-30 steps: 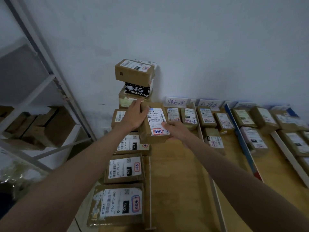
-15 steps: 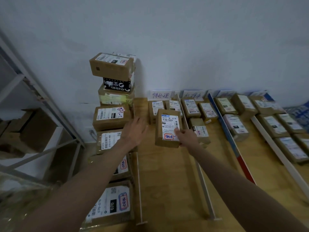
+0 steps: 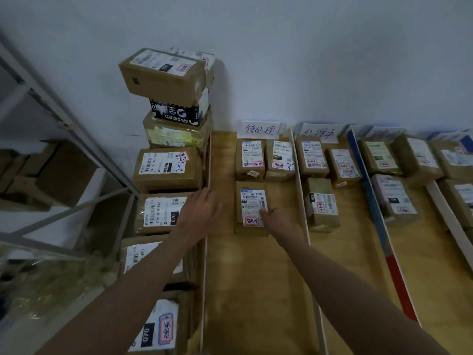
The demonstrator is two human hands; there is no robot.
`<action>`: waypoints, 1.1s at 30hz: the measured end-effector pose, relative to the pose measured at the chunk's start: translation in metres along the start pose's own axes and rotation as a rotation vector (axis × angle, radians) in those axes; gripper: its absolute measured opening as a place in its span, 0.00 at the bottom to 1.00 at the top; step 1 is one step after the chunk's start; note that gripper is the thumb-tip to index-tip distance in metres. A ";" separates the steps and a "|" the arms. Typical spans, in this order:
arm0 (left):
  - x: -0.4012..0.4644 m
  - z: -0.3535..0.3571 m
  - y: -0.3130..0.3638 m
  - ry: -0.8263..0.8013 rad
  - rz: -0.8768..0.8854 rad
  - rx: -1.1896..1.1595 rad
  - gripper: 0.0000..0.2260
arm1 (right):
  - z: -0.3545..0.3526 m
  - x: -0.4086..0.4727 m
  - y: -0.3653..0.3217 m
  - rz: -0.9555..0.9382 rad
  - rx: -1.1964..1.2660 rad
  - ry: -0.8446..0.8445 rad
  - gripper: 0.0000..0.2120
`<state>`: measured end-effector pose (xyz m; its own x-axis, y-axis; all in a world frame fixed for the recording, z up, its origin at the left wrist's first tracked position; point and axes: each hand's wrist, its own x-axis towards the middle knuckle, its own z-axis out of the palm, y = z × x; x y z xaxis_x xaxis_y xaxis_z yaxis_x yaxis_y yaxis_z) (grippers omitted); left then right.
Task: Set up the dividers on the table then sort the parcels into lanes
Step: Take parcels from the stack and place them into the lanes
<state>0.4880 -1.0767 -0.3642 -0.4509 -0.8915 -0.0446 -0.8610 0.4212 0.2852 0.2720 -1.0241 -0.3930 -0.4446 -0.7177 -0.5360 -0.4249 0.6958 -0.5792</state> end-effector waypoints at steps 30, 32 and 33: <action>-0.026 -0.045 0.008 0.140 -0.094 0.055 0.17 | -0.035 -0.004 -0.032 -0.532 -0.412 0.312 0.20; -0.039 -0.056 0.003 0.145 -0.123 0.067 0.17 | -0.038 -0.016 -0.036 -0.547 -0.447 0.303 0.21; -0.045 -0.061 0.000 0.142 -0.140 0.082 0.18 | -0.039 -0.022 -0.039 -0.547 -0.458 0.292 0.22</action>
<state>0.5225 -1.0469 -0.3037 -0.2932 -0.9542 0.0593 -0.9317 0.2991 0.2063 0.2680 -1.0344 -0.3348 -0.2405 -0.9703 -0.0263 -0.8999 0.2331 -0.3686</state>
